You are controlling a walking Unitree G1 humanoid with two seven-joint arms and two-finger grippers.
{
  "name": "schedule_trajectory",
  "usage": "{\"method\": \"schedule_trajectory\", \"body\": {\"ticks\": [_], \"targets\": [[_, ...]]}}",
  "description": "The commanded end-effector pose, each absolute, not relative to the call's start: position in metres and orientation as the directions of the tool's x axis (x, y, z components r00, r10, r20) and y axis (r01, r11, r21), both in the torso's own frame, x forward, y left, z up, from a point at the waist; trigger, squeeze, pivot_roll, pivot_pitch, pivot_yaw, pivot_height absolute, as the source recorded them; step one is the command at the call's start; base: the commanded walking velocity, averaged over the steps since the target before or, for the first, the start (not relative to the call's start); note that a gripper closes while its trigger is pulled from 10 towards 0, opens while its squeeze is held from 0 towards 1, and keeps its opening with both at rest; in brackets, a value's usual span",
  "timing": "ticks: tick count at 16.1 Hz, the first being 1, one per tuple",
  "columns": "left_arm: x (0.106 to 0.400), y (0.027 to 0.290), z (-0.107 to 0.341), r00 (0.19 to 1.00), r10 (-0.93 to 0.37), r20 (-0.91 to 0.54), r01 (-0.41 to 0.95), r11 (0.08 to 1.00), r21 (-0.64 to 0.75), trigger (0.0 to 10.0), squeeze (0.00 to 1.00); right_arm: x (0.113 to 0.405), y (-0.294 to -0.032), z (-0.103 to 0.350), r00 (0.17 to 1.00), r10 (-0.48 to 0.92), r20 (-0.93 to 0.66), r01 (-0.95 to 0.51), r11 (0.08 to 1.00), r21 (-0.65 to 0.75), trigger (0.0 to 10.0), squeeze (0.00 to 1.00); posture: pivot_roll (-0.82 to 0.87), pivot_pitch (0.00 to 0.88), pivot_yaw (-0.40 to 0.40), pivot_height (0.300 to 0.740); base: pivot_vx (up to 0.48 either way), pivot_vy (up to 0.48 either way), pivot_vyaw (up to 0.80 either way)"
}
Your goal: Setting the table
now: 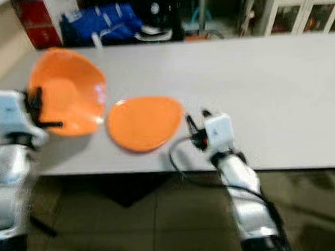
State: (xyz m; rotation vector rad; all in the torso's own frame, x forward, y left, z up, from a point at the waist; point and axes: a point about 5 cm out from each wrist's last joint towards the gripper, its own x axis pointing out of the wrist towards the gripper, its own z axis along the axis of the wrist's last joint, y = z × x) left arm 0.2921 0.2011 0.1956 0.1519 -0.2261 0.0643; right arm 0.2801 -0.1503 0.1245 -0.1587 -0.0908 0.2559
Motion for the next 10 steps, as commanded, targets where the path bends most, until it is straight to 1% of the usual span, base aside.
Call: {"method": "schedule_trajectory", "body": {"ticks": [1, 3, 4, 5, 7, 8, 9, 10], "targets": [[0.296, 0.203, 0.211, 0.959, 0.041, 0.279, -0.088, 0.983, 0.159, 0.0, 0.0, 0.282, -0.146, 0.128, 0.959, 0.27, 0.084, -0.256, 0.955, -0.152, 10.0, 0.0, -0.18, 0.001, 0.076, 0.74, 0.0, 0.0, 0.0], [0.311, 0.192, 0.221, 0.962, -0.035, 0.272, -0.006, 0.989, 0.15, 0.0, 0.0, 0.281, -0.144, 0.126, 0.958, 0.276, 0.08, -0.262, 0.953, -0.148, 10.0, 0.0, -0.18, 0.001, 0.077, 0.74, 0.0, 0.0, 0.0], [0.322, 0.181, 0.222, 0.963, -0.084, 0.255, 0.058, 0.992, 0.11, 0.0, 0.0, 0.281, -0.143, 0.125, 0.957, 0.278, 0.078, -0.265, 0.953, -0.146, 10.0, 0.0, -0.18, 0.001, 0.078, 0.74, 0.0, 0.0, 0.0], [0.328, 0.175, 0.221, 0.964, -0.11, 0.242, 0.093, 0.992, 0.08, 0.0, 0.0, 0.281, -0.143, 0.125, 0.957, 0.279, 0.077, -0.266, 0.953, -0.145, 10.0, 0.0, -0.18, 0.001, 0.078, 0.74, 0.0, 0.0, 0.0], [0.353, 0.155, 0.212, 0.966, -0.183, 0.182, 0.192, 0.981, -0.037, 0.0, 0.0, 0.281, -0.14, 0.123, 0.956, 0.284, 0.074, -0.272, 0.952, -0.142, 10.0, 0.0, -0.19, 0.003, 0.082, 0.74, 0.0, 0.0, 0.0], [0.366, 0.148, 0.209, 0.967, -0.202, 0.158, 0.222, 0.968, -0.119, 0.0, 0.0, 0.281, -0.139, 0.124, 0.956, 0.284, 0.076, -0.272, 0.952, -0.14, 10.0, 0.0, -0.2, 0.002, 0.082, 0.74, 0.0, 0.0, 0.0], [0.369, 0.146, 0.208, 0.967, -0.206, 0.152, 0.229, 0.962, -0.152, 0.0, 0.0, 0.281, -0.139, 0.124, 0.956, 0.283, 0.077, -0.271, 0.952, -0.139, 10.0, 0.0, -0.2, 0.005, 0.086, 0.74, 0.0, 0.0, 0.0], [0.378, 0.142, 0.208, 0.969, -0.204, 0.14, 0.232, 0.945, -0.229, 0.0, 0.0, 0.28, -0.14, 0.124, 0.957, 0.28, 0.077, -0.268, 0.953, -0.14, 10.0, 0.0, -0.22, 0.009, 0.091, 0.74, 0.0, 0.0, 0.0]]}}
